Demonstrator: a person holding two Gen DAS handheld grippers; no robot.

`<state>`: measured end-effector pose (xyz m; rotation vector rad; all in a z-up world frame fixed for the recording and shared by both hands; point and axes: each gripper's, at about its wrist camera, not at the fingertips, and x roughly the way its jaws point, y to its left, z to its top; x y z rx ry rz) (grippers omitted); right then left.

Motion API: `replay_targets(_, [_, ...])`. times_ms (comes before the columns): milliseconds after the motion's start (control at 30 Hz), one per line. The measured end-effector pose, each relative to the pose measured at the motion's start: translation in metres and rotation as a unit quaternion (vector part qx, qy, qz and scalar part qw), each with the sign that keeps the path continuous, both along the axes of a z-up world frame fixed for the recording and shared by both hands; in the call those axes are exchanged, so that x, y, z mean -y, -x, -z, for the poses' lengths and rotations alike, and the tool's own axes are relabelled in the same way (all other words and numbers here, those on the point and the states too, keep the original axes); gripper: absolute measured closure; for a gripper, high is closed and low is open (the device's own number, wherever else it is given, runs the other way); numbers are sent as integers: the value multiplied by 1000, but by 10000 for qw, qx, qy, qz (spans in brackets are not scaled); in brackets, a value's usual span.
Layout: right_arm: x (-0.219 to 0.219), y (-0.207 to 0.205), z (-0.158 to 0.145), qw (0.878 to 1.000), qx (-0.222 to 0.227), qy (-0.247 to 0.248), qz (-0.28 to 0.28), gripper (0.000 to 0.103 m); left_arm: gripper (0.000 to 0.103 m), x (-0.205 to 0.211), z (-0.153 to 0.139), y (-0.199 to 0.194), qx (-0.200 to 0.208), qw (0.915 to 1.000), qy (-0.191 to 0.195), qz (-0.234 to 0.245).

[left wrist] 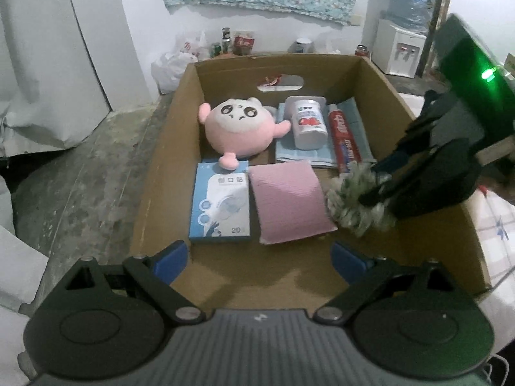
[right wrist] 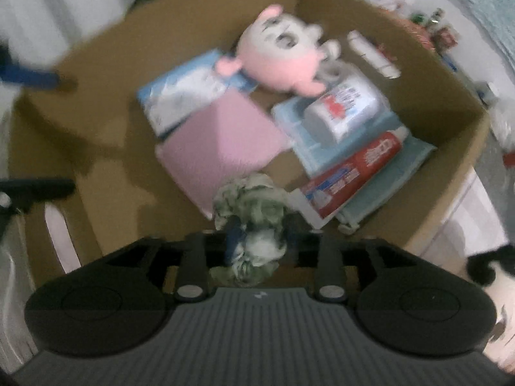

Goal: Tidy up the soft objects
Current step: 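Open both tools to drop the pink pillow and green cloth into the box, then move both tools back over the bed toward the gold packet and wipes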

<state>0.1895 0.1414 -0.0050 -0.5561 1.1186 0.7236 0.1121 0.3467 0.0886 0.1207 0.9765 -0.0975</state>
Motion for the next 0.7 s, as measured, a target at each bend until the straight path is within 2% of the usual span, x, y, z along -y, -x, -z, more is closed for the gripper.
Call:
replay_targets(67, [-7,6,0,9994,21,278,-199,46,6,4,-2,2,11,10000,21,73])
replay_targets(100, [-10,10,-3,9986,219,419,-258,26,6,7,-3,3,19,10000,10,93])
replay_targets(133, [-12,14,-8,9971,509,473,-301,21,6,10,-5,4,27,9999,-21,115])
replay_targets(200, [-8,21,-25,9916,1156,465,-356,23,6,16,-8,9,61,9998,-83,143])
replay_targets(267, [4,21,-45,9911,1284,251,-261,23,6,22,-13,15,102,9998,-124,149])
replay_targets(333, [30,23,-72,9902,1380,-221,-21,24,7,28,-24,26,342,9993,-143,-9])
replay_targets(433, [94,35,-115,9784,1690,-1105,446,24,7,44,-50,49,900,9959,46,-44])
replay_targets(500, [153,46,-142,9642,1888,-1651,860,24,6,65,-66,64,1150,9927,299,217])
replay_targets(533, [192,55,-151,9529,1987,-1989,1138,23,6,79,-71,71,1236,9907,407,391])
replay_targets(633, [296,80,-163,9251,2184,-2403,1966,23,6,129,-79,84,1448,9819,660,1022])
replay_targets(700, [367,98,-158,8986,2412,-2515,2667,23,7,164,-75,83,1541,9751,811,1371])
